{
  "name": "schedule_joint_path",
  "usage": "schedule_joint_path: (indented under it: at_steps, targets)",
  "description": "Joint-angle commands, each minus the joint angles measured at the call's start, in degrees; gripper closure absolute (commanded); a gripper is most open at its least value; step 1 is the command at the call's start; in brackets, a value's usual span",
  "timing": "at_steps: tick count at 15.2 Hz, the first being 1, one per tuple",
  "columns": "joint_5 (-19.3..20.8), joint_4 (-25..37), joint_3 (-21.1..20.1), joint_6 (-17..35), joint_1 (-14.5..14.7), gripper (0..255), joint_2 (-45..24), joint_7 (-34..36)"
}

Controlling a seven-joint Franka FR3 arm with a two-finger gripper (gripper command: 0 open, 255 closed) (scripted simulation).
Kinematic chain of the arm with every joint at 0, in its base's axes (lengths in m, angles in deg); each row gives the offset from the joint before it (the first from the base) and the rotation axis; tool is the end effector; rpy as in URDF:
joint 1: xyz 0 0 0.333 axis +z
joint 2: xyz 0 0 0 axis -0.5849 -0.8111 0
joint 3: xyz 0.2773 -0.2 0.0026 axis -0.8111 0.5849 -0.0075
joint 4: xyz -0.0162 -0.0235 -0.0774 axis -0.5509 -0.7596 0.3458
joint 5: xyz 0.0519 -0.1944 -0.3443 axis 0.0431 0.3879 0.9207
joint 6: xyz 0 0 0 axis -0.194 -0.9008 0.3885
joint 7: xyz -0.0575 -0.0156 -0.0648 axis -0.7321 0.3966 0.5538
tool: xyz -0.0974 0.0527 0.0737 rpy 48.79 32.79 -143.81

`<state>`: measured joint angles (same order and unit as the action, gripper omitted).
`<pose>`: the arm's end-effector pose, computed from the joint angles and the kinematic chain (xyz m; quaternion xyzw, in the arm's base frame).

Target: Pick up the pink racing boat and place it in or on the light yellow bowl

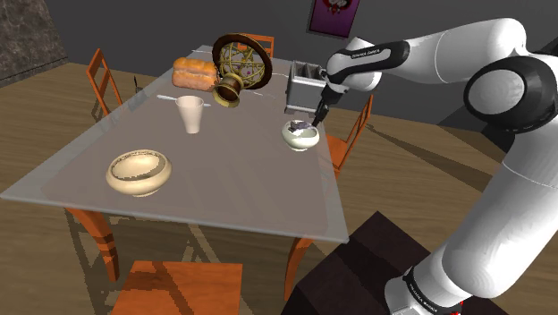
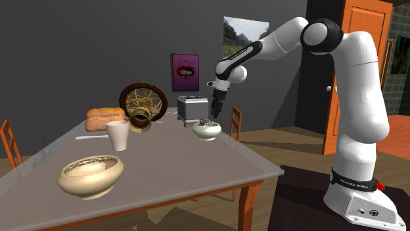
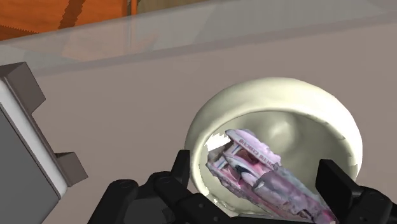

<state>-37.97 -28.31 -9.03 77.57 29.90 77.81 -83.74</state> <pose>0.6165 -0.1695 0.4169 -0.9419 -0.3121 -0.1221 0.0212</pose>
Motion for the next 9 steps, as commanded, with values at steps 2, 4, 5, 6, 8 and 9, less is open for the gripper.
schedule_joint_path:
  at_steps: [2,4,5,6,8,9]
  targets:
    - [1.1,1.6,0.5,-3.9,-0.2,0,2.4,0.7]
    - [1.1,1.6,0.5,-3.9,-0.2,0,2.4,0.7]
    - [1.1,1.6,0.5,-3.9,-0.2,0,2.4,0.7]
    - [1.1,1.6,0.5,-3.9,-0.2,0,2.4,0.7]
    - [1.1,1.6,0.5,-3.9,-0.2,0,2.4,0.7]
    - [1.1,1.6,0.5,-3.9,-0.2,0,2.4,0.7]
